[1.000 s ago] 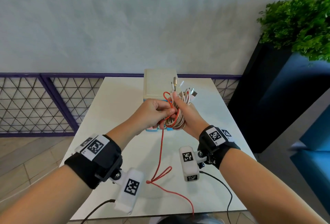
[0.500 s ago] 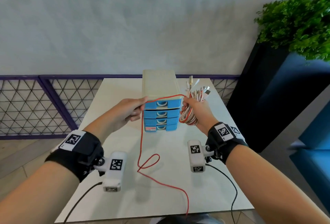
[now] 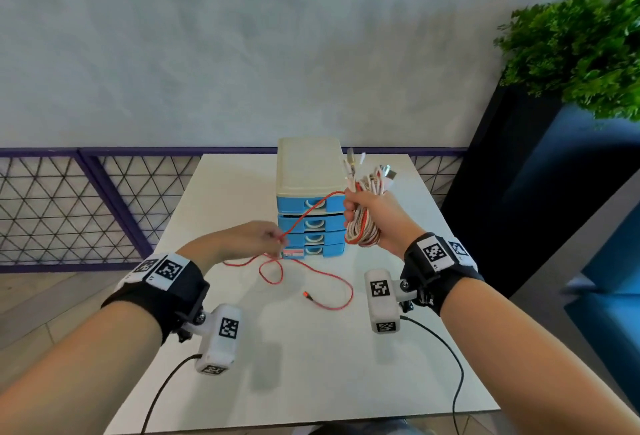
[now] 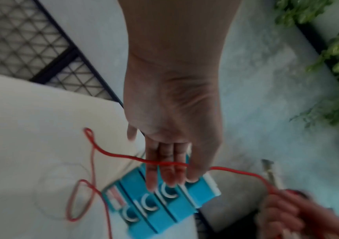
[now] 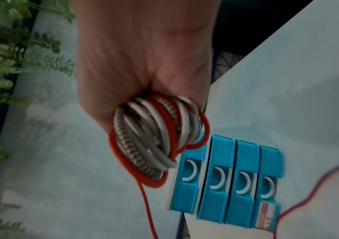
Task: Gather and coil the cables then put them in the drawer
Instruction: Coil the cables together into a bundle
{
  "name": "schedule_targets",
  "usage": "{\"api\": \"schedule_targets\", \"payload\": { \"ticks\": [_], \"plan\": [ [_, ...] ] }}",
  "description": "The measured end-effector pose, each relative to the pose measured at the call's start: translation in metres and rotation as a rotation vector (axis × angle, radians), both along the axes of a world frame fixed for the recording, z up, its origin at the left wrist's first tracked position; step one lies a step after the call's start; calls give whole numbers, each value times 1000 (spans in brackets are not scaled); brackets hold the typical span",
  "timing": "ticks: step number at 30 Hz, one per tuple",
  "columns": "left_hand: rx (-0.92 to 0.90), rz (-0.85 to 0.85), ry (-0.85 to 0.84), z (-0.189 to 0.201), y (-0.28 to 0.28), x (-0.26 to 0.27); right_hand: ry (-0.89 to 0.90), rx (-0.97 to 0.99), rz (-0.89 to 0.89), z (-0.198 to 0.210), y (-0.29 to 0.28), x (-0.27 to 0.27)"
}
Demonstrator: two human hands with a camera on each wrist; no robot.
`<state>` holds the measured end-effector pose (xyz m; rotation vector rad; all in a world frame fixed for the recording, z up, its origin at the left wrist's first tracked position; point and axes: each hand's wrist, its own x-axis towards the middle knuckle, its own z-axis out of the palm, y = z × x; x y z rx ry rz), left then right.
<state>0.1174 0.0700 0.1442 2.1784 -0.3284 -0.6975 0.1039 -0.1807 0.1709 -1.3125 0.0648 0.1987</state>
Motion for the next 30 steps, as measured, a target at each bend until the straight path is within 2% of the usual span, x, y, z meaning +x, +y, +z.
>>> {"api": "schedule_targets", "payload": {
  "ticks": [2, 4, 8, 14, 17, 20, 27, 30],
  "plan": [
    [-376, 89, 220, 15, -21, -5, -15, -59, 21, -2, 9, -2],
    [-565, 159, 375, 28, -31, -8, -21, -89, -13, -3, 13, -2],
    [-611, 257, 422, 32, -25, -8, -5, -50, -94, -6, 4, 1],
    [-831, 410, 326, 40, -46, -14, 26, 2, 0, -8, 12, -4],
    [-819, 369, 285, 48, -63, -20, 25, 53, 85, -13, 22, -6],
    [-721, 308, 259, 49, -74, -25, 71, 158, 150, -13, 29, -8],
    [-502, 260, 215, 51, -76, -26, 60, 123, 329, -13, 28, -14],
    [-420, 241, 182, 53, -75, -29, 70, 153, 341, -14, 29, -16]
  ]
}}
